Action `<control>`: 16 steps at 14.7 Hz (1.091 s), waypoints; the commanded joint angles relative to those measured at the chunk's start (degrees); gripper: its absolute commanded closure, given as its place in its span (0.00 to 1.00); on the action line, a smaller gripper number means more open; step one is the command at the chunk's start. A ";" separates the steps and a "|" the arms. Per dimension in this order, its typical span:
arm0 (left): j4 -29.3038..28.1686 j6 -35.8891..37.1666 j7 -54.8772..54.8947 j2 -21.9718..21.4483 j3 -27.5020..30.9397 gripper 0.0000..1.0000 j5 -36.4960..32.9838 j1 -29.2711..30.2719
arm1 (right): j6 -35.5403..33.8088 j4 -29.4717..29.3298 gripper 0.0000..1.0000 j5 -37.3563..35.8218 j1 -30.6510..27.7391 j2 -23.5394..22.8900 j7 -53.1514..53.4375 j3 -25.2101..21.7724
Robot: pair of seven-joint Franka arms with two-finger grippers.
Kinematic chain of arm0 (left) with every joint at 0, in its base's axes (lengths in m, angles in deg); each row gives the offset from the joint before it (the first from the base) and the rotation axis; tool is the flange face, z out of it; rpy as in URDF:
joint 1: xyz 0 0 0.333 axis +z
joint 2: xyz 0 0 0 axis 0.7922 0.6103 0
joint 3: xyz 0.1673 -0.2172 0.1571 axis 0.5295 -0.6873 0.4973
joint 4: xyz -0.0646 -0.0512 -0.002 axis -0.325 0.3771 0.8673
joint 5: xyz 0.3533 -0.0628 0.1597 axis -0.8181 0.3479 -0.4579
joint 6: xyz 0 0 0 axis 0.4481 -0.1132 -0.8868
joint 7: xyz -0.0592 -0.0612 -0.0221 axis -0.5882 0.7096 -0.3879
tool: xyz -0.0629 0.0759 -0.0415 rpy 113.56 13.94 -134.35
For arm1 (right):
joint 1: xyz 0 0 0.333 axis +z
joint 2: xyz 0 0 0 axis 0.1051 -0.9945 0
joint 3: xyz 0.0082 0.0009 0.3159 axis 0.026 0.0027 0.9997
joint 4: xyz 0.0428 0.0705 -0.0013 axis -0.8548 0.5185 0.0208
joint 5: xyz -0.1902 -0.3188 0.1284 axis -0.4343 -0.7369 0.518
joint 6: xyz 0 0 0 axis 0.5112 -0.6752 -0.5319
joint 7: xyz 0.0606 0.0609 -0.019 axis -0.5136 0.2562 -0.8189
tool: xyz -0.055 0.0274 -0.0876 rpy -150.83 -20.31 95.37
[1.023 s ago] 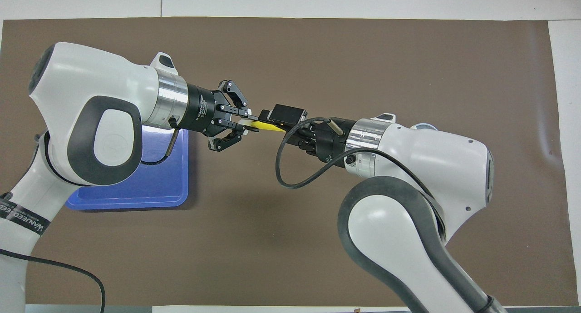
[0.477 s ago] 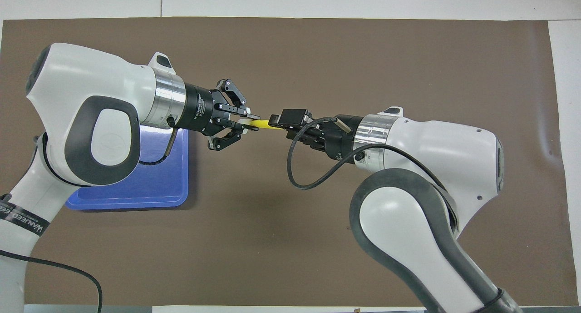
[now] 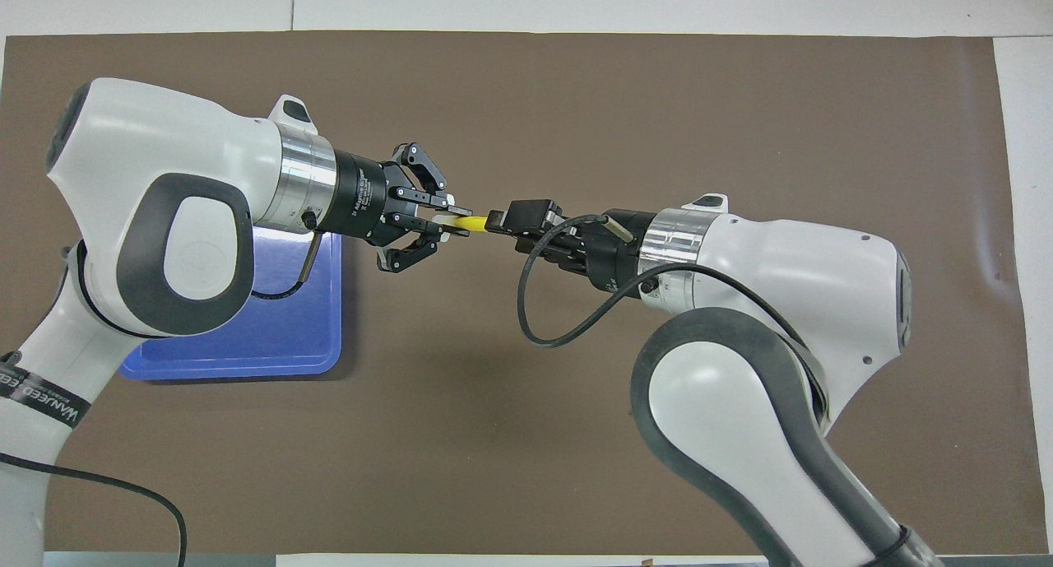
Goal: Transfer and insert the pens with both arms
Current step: 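Grasp the yellow pen with the right gripper, open the left gripper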
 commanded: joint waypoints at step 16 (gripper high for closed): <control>-1.27 -0.58 1.79 -2.29 0.33 0.00 1.65 0.52 | -6.45 -1.09 1.00 -5.45 -5.16 1.98 -0.25 -0.18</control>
